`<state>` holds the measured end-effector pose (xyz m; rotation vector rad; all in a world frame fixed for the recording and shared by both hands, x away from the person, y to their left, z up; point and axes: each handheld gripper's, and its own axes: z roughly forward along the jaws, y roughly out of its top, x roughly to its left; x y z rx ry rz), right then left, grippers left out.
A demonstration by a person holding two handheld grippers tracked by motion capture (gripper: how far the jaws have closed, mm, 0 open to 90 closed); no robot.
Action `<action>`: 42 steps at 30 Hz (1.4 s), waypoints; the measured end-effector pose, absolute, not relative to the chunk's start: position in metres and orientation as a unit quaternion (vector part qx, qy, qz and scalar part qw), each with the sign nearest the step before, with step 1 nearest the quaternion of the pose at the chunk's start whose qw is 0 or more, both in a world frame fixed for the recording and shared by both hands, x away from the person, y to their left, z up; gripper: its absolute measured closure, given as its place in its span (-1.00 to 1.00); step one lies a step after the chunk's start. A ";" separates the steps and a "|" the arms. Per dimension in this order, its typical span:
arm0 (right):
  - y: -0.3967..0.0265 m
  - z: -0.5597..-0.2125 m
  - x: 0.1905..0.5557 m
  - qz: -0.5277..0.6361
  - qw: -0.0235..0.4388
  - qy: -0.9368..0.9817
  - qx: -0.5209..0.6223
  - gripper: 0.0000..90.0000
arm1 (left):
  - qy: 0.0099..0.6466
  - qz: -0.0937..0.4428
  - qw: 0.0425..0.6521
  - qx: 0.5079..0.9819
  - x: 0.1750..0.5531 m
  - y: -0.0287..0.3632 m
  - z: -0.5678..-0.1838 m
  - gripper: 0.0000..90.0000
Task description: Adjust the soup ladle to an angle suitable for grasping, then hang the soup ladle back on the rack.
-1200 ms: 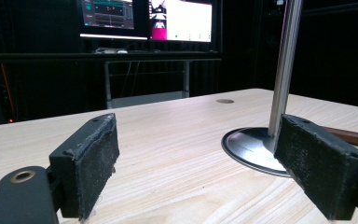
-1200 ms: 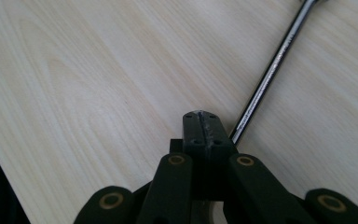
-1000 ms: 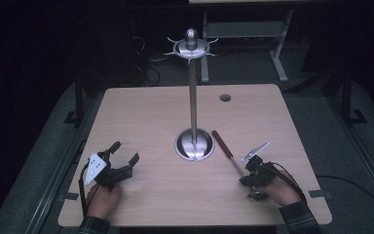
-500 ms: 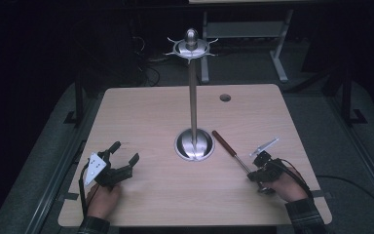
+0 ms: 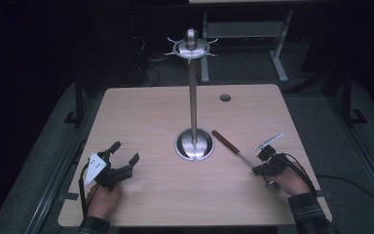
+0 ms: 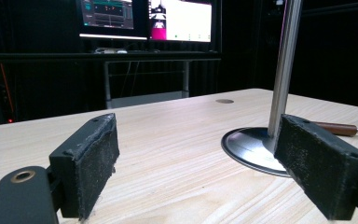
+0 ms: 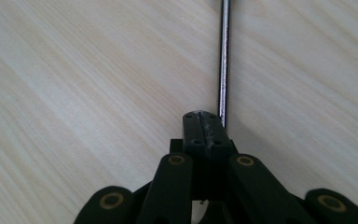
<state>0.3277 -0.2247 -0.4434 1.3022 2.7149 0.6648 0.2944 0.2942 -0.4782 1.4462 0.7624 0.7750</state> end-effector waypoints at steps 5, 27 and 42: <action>-0.229 -0.442 0.332 0.211 0.036 0.879 0.427 0.99 | 0.331 0.337 0.618 0.628 0.294 0.294 -0.478 -0.71; -0.224 -0.424 0.345 0.244 0.044 0.873 0.420 0.82 | 0.332 0.336 0.618 0.628 0.294 0.294 -0.478 -0.71; -0.205 -0.414 0.374 0.242 0.052 0.874 0.419 0.50 | 0.333 0.337 0.619 0.626 0.294 0.294 -0.478 -0.71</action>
